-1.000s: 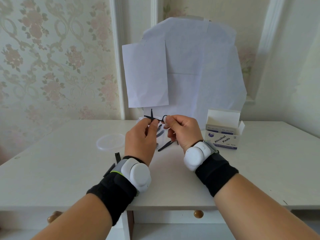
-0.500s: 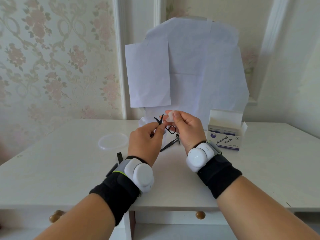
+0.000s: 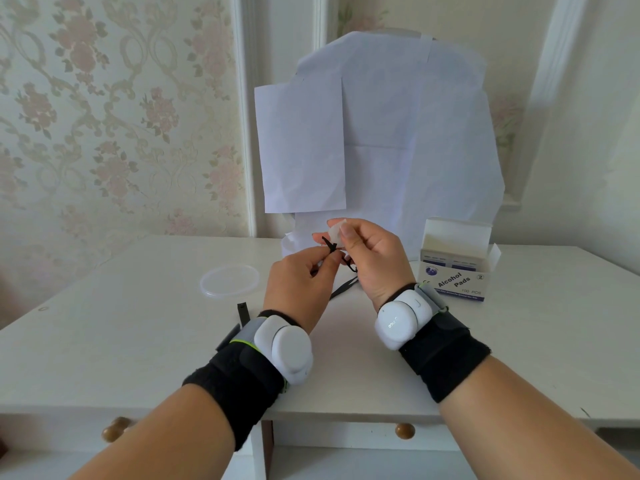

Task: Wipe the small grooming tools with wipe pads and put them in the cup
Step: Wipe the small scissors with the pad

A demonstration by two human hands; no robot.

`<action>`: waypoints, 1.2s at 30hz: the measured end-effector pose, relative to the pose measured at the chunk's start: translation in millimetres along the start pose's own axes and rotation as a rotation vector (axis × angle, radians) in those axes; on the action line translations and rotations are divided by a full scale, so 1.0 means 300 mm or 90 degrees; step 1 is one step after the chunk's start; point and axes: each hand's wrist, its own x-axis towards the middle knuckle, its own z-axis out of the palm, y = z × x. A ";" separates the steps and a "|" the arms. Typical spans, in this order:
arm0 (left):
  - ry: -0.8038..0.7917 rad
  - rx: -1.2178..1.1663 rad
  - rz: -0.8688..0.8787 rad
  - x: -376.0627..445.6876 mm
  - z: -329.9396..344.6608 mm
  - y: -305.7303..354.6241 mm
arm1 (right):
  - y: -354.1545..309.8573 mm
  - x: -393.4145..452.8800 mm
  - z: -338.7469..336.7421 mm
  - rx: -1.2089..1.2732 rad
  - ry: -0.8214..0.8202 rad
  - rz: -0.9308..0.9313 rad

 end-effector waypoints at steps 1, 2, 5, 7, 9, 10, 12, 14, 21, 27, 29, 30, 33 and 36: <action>-0.002 -0.003 0.003 -0.001 -0.001 0.001 | -0.001 -0.001 0.002 0.022 -0.008 0.004; -0.002 -0.004 0.004 -0.001 -0.001 0.002 | -0.002 -0.002 0.003 0.036 -0.009 0.011; -0.003 -0.006 0.002 0.000 -0.001 0.002 | -0.007 -0.006 0.002 0.041 -0.001 0.024; -0.004 -0.002 0.003 0.000 -0.001 0.002 | -0.005 -0.005 -0.001 0.016 0.008 0.021; -0.002 0.004 0.004 0.001 -0.002 0.002 | 0.000 -0.005 -0.006 -0.008 0.012 0.017; 0.002 0.009 0.007 0.001 -0.003 0.003 | 0.000 -0.005 -0.008 -0.022 0.011 0.013; 0.010 0.019 0.016 0.003 -0.005 0.007 | 0.001 -0.004 -0.011 -0.044 0.008 0.010; 0.010 0.020 0.018 0.003 -0.006 0.011 | 0.003 -0.004 -0.011 -0.052 -0.005 0.012; -0.007 0.002 0.008 0.000 0.000 -0.005 | 0.001 -0.004 -0.011 -0.024 0.038 0.022; -0.006 -0.014 -0.004 -0.001 -0.008 0.003 | 0.007 -0.002 -0.012 -0.018 0.006 0.042; -0.005 -0.016 -0.008 -0.001 -0.009 0.005 | 0.008 -0.004 -0.014 0.007 -0.024 0.058; -0.006 -0.015 -0.008 -0.001 -0.010 0.005 | 0.007 -0.005 -0.014 0.016 -0.030 0.062; -0.012 -0.023 -0.016 -0.002 -0.009 0.007 | 0.007 -0.004 -0.011 0.010 0.000 0.057; -0.013 -0.032 -0.014 -0.001 -0.006 0.006 | 0.005 -0.003 -0.006 0.023 0.031 0.059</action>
